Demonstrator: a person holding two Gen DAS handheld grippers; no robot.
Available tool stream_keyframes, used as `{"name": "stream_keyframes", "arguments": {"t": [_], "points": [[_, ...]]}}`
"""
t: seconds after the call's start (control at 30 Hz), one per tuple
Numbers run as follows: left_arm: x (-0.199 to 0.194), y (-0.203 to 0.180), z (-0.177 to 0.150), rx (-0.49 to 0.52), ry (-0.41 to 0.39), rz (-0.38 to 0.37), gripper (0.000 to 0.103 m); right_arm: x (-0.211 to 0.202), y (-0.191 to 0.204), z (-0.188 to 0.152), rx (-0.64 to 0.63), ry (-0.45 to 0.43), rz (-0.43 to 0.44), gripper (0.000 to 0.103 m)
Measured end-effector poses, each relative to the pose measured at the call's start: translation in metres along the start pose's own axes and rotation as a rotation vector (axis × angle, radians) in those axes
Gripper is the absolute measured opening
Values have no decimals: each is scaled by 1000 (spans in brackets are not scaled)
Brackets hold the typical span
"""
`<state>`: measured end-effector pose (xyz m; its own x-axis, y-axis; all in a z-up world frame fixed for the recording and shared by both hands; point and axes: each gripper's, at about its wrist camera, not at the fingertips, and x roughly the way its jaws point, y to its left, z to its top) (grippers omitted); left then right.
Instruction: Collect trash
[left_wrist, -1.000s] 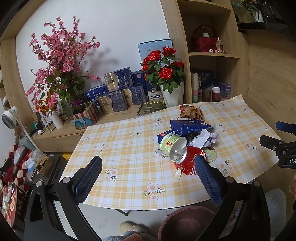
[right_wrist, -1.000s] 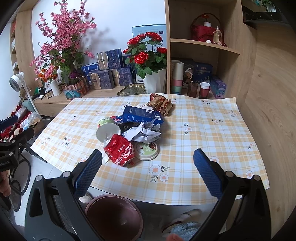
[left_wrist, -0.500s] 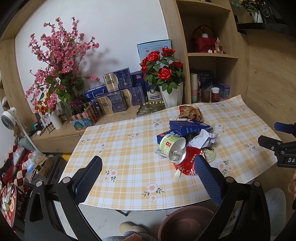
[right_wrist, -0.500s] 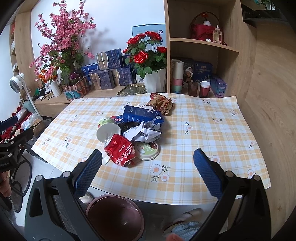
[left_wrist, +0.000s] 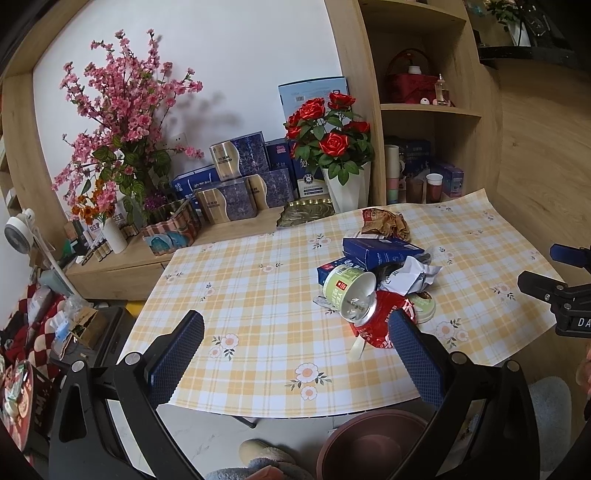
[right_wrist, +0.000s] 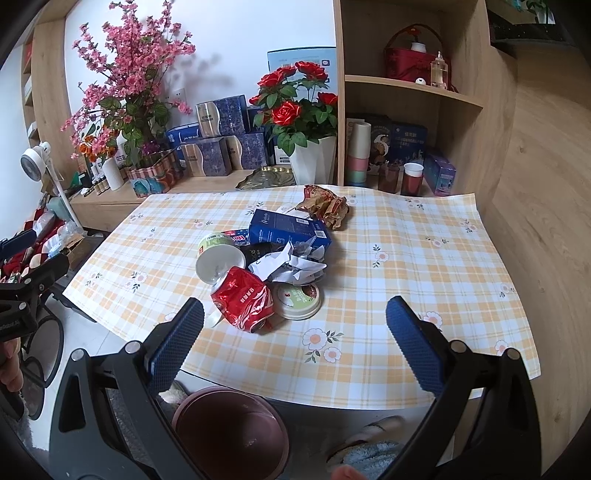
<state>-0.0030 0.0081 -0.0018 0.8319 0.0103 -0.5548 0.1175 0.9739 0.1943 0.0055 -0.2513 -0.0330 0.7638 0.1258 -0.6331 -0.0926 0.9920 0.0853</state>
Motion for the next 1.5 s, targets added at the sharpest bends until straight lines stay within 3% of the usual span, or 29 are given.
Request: {"name": "stream_keyframes", "arguments": {"t": [0.3, 0.47, 0.67, 1.0, 1.17, 1.33, 1.43, 1.5], "points": [[4, 1, 0, -4, 14, -10, 98, 3, -1, 0, 16, 9, -4, 97], [8, 5, 2, -58, 23, -21, 98, 2, -4, -1, 23, 19, 56, 97], [14, 4, 4, -77, 33, -28, 98, 6, -10, -6, 8, 20, -10, 97], [33, -7, -4, -38, 72, -43, 98, 23, -39, -13, 116, 28, -40, 97], [56, -15, -14, -41, 130, -83, 98, 35, -54, -20, 163, 32, -59, 97], [90, -24, -26, -78, 200, -137, 97, 53, -71, -29, 235, 47, -15, 97], [115, -30, -32, -107, 228, -208, 86, 70, -78, -36, 260, 89, 37, 97], [137, -34, -38, -148, 270, -276, 69, 79, -76, -40, 234, 115, 17, 97]]}}
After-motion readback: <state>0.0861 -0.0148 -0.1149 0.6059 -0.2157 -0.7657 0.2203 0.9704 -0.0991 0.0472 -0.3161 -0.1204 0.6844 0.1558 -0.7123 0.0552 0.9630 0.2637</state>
